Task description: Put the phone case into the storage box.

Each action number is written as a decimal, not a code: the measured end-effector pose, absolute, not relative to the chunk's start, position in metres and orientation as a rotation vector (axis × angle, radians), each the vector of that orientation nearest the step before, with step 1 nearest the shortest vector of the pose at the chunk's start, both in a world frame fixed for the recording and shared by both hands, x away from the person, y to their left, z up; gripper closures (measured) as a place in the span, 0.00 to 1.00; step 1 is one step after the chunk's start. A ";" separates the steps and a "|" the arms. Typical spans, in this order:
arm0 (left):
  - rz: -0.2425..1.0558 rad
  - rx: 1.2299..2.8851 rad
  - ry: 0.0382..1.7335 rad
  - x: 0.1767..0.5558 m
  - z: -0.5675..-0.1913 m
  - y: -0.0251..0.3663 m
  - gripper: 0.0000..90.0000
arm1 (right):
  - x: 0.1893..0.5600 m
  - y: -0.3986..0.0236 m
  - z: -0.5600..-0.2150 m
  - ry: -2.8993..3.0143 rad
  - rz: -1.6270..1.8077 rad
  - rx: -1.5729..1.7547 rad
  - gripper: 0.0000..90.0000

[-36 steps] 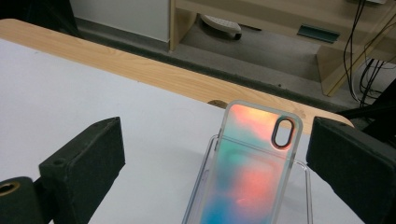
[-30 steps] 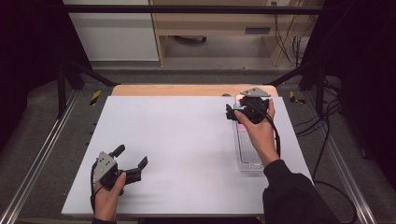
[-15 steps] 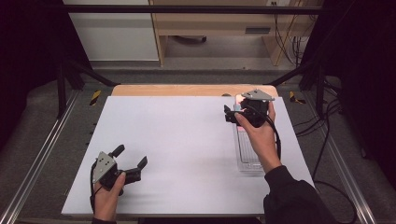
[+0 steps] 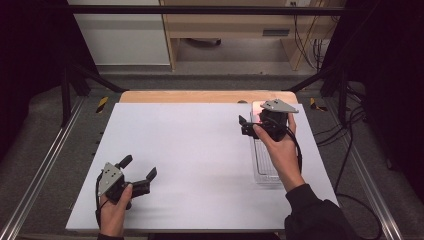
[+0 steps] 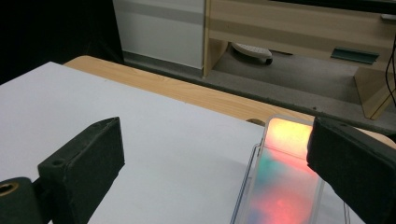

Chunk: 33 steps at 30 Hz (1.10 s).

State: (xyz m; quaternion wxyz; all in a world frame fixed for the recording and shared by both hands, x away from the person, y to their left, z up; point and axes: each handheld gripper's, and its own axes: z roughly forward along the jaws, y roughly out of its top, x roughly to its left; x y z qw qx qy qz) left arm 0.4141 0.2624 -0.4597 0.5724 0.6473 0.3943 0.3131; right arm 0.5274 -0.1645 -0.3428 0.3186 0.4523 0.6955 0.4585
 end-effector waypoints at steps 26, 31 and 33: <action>0.735 1.520 0.927 0.414 -0.460 0.262 0.01 | 0.499 -0.192 -0.330 1.767 1.320 1.188 0.04; 0.736 1.520 0.928 0.414 -0.460 0.263 0.01 | 0.495 -0.199 -0.328 1.751 1.327 1.185 0.04; 0.737 1.520 0.928 0.414 -0.460 0.263 0.01 | 0.493 -0.202 -0.328 1.750 1.325 1.183 0.04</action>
